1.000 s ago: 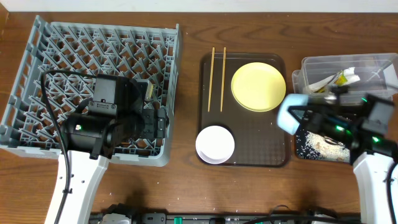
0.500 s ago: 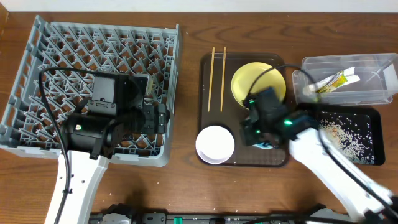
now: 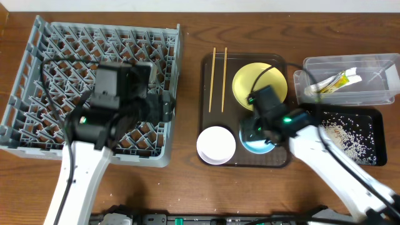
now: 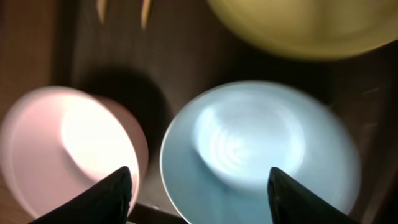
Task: Sort waste into correct bins and load items into the dishwasher
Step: 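Set the empty blue bowl back on the dark tray with the right gripper, then grasp a wooden chopstick with the left gripper and lift it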
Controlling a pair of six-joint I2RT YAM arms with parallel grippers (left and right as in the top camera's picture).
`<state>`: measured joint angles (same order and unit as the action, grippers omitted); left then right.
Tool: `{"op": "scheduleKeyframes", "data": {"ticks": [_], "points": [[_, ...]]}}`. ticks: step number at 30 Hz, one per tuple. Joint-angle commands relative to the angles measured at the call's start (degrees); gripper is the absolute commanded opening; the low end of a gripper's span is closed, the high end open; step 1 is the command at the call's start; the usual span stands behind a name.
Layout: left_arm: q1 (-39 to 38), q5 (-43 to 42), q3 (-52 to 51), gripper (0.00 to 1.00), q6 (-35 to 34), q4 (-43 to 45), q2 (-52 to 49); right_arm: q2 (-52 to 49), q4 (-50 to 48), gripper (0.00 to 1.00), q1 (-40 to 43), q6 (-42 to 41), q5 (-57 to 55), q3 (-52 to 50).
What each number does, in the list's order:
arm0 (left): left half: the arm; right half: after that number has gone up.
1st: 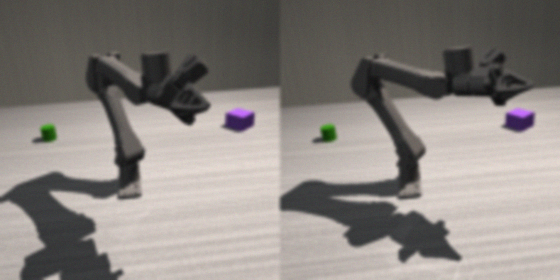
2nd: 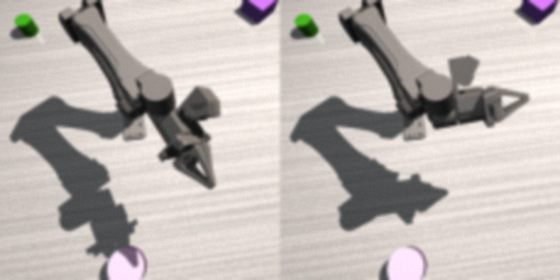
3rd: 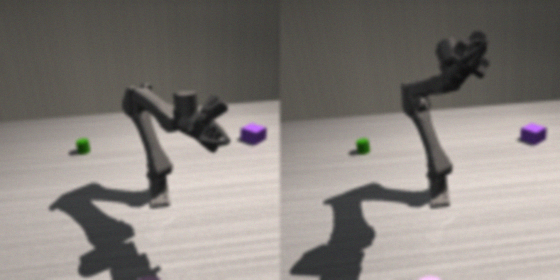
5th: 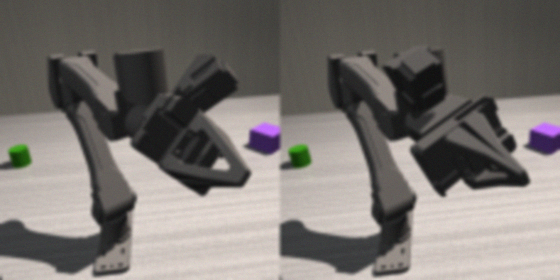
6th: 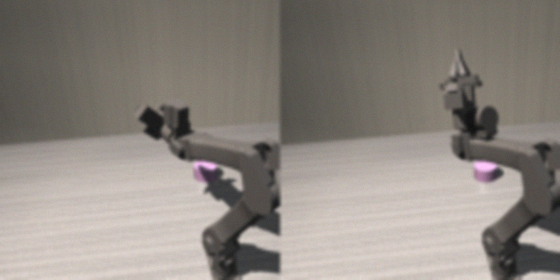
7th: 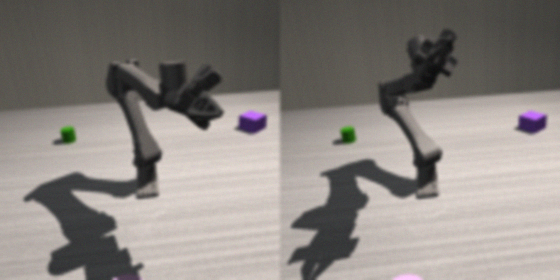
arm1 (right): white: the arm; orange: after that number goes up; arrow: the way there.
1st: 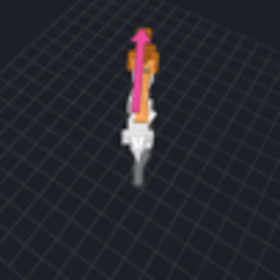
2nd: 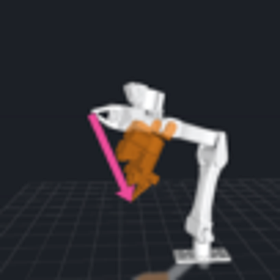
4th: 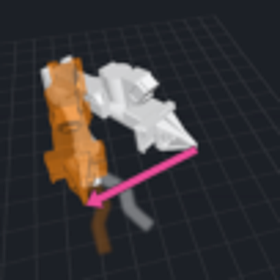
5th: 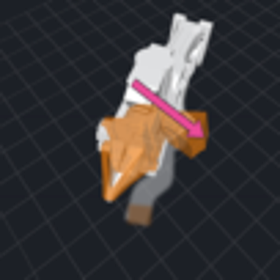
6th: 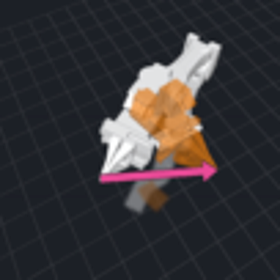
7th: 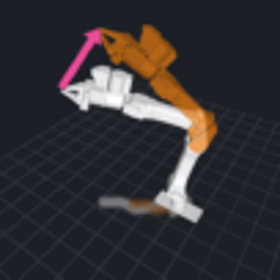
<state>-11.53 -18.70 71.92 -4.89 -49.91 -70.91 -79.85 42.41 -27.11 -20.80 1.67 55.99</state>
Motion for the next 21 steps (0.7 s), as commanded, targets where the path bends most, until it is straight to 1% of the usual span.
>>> {"op": "scheduleKeyframes", "data": {"ticks": [1, 4, 6, 10, 16, 19, 21], "points": [[-2.7, -1.0, 5.3, 0.86, -0.5, 0.5, -5.6, 5.7, -0.2, 0.69, 5.4, -0.2, 0.4, 3.6], [-6.4, 3.3, 9.3, 0.86, -0.5, 1.9, -11.9, 9.1, -0.4, 0.65, 12.0, -2.3, 4.7, 4.4], [-8.7, 5.6, 10.7, 0.86, -0.5, 4.4, -15.6, 10.5, -0.5, 0.65, 16.2, -3.2, 8.5, 4.4], [-12.7, 9.5, 10.9, 0.75, -0.5, 13.6, -23.2, 11.0, 0.8, 0.67, 22.4, -3.2, 15.2, 4.3], [-15.1, 10.8, 10.9, 0.67, -0.5, 25.3, -34.4, 11.0, 5.4, 0.67, 23.7, -2.3, 15.7, 4.2], [-15.1, 10.8, 10.9, 0.64, -0.5, 28.8, -39.5, 11.0, 6.3, 0.64, 23.7, -2.3, 15.7, 4.2], [-15.1, 10.8, 10.9, 0.6, -0.5, 30.5, -42.4, 11.0, 6.7, 0.63, 23.7, -2.3, 15.7, 4.2]]}}
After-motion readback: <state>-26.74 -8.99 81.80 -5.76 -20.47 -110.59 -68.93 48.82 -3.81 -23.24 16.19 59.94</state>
